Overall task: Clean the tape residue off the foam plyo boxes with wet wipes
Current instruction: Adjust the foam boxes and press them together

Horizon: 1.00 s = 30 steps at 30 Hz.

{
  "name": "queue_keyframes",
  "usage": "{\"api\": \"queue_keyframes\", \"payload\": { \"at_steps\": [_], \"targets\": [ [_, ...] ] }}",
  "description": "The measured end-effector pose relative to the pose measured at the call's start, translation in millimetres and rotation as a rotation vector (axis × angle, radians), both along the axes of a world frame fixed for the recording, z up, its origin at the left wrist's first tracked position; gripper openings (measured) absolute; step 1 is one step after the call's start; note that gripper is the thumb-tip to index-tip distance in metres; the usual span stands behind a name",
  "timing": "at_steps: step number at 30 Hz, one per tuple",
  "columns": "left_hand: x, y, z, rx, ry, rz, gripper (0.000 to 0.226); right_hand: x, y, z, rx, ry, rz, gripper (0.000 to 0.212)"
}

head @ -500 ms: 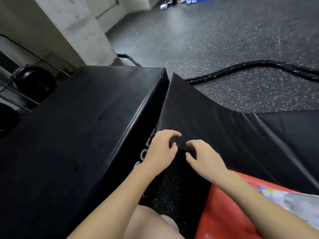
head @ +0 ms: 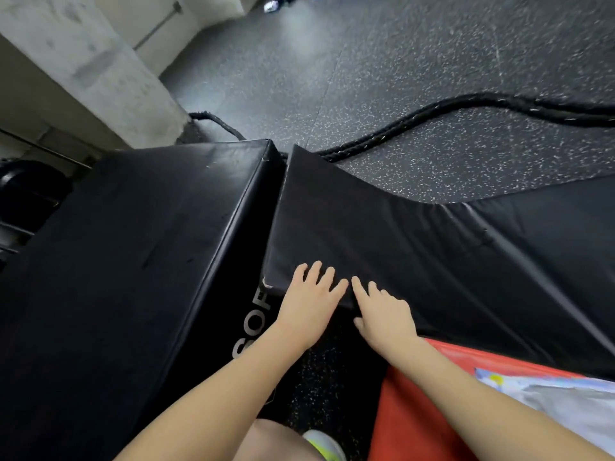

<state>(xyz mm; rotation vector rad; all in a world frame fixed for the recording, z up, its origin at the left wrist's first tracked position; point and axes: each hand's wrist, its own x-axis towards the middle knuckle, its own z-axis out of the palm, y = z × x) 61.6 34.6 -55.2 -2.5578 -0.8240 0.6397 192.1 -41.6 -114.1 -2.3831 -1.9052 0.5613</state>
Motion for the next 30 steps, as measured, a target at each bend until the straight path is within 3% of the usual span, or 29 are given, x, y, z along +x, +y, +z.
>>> {"api": "queue_keyframes", "payload": {
  "at_steps": [6, 9, 12, 16, 20, 24, 28, 30],
  "targets": [
    [33.1, 20.5, 49.9, 0.073, -0.035, -0.177, 0.063, 36.2, -2.1, 40.2, 0.213, 0.133, -0.102, 0.066],
    [51.2, 37.3, 95.6, 0.119, -0.067, -0.284, 0.064, 65.9, -10.3, 56.2, 0.315, 0.282, -0.134, 0.073],
    [59.5, 50.6, 148.6, 0.157, -0.128, -0.346, 0.068, 92.8, -22.2, 61.7, 0.431, 0.26, -0.166, 0.085],
    [39.1, 59.4, 218.5, 0.317, -0.211, -0.457, 0.063, 115.0, -33.5, 80.4, 0.586, 0.238, -0.313, 0.08],
    [-7.9, 49.0, 275.3, 0.422, -0.24, -0.444, 0.061, 103.0, -28.9, 102.5, 0.863, 0.237, -0.243, 0.074],
    [-19.0, 17.7, 290.7, 0.463, -0.212, -0.335, 0.073, 69.0, -16.5, 129.5, 1.051, 0.312, -0.213, 0.058],
    [18.9, -18.0, 266.7, 0.391, -0.127, -0.461, 0.058, 31.0, -5.7, 152.5, 1.079, 0.37, -0.196, 0.074],
    [41.4, -22.9, 261.2, 0.357, -0.088, -0.399, 0.055, 15.6, -5.6, 164.0, 1.056, 0.39, -0.194, 0.071]
  ]
}}
